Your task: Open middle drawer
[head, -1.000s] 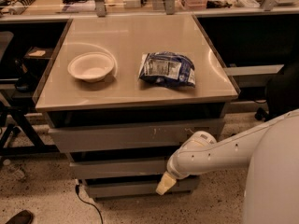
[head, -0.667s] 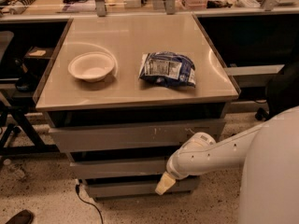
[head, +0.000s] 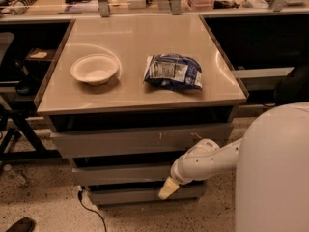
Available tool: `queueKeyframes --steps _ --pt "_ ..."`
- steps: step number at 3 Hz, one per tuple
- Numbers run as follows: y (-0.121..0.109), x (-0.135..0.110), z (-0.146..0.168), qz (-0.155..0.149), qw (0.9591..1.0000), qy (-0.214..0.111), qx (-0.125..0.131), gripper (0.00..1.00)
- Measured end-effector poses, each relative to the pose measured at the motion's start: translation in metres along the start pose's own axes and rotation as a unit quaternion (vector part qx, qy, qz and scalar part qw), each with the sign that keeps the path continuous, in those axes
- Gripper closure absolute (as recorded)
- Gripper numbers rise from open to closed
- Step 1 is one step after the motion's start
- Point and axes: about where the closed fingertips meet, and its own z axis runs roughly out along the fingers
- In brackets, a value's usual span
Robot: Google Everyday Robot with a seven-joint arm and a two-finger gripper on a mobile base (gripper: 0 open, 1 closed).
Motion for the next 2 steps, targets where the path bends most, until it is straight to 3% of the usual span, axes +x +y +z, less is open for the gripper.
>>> queueKeyframes --steps 2 --pt "0.005 -0.003 0.026 -0.012 0.9998 0.003 -0.017 0.00"
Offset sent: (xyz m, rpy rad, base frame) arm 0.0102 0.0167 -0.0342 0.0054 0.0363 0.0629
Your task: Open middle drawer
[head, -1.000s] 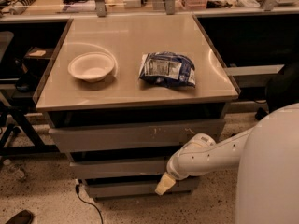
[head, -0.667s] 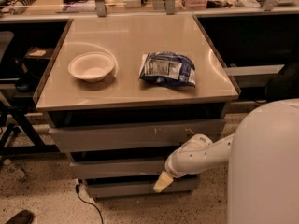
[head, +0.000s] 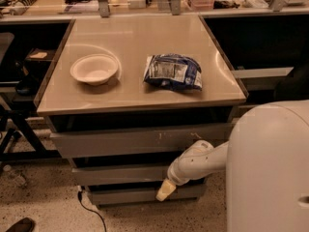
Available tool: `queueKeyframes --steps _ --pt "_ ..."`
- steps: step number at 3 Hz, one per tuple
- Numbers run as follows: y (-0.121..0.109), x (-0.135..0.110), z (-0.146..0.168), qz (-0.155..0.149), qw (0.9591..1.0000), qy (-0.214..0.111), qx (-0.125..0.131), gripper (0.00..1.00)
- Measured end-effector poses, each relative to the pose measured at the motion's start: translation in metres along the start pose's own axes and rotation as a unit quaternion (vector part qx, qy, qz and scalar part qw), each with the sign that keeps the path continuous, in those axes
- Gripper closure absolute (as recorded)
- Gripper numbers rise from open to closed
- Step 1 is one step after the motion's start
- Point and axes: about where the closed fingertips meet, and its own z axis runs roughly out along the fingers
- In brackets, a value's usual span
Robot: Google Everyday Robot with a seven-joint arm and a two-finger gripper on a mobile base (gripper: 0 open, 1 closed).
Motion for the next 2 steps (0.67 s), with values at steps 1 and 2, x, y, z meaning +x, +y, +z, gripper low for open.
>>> queueKeyframes --steps 1,2 --pt "0.0080 0.0019 0.0087 -0.007 0.9998 0.012 -0.013 0.00" --pt "0.0081 0.0016 0.0077 -0.007 0.9998 0.012 -0.013 0.00"
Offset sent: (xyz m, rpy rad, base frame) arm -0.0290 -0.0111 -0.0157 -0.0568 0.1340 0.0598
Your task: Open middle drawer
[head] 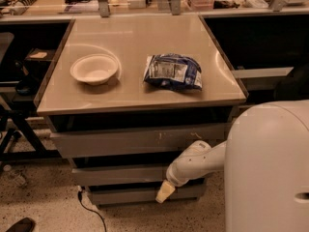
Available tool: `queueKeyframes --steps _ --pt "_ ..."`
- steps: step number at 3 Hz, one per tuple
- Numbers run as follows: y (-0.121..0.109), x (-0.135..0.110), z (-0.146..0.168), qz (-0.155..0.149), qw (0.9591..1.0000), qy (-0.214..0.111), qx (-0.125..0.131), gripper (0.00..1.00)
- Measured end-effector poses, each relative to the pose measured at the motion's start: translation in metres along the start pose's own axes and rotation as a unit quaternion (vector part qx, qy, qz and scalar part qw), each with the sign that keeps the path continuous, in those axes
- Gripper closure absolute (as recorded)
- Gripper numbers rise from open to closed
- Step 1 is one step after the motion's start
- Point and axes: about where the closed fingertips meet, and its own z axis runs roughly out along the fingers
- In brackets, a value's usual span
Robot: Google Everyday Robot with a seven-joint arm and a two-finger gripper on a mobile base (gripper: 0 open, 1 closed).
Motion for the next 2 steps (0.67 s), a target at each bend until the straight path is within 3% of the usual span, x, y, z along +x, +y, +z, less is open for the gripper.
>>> queueKeyframes --steps 2 --pt "0.0100 0.0130 -0.0070 0.001 0.9997 0.016 -0.018 0.00"
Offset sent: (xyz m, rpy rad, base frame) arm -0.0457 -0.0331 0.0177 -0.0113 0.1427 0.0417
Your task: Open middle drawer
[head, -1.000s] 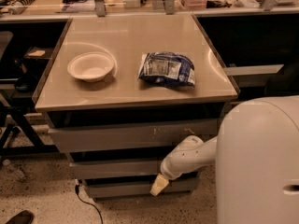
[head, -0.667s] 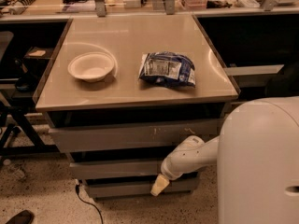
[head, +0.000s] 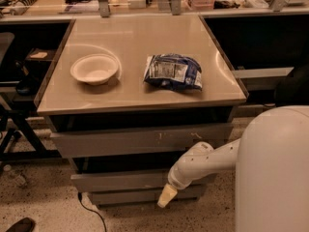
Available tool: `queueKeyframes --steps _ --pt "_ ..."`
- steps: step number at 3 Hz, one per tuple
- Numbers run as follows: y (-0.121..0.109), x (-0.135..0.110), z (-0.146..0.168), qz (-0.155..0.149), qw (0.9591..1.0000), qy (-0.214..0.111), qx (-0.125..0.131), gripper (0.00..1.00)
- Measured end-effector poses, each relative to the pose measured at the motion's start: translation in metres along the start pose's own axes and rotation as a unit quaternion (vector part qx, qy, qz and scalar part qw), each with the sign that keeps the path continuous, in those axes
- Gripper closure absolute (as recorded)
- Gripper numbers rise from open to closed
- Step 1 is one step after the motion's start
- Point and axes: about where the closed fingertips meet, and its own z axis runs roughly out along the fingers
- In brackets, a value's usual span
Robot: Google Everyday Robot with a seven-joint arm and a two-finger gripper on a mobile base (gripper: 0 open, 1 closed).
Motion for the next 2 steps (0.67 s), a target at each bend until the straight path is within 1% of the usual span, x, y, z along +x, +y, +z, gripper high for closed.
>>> queueKeyframes --steps 1,2 --pt "0.011 0.013 -0.007 0.000 0.9997 0.011 -0.020 0.00" --pt "0.018 0.026 -0.016 -0.001 0.9992 0.018 -0.037 0.00"
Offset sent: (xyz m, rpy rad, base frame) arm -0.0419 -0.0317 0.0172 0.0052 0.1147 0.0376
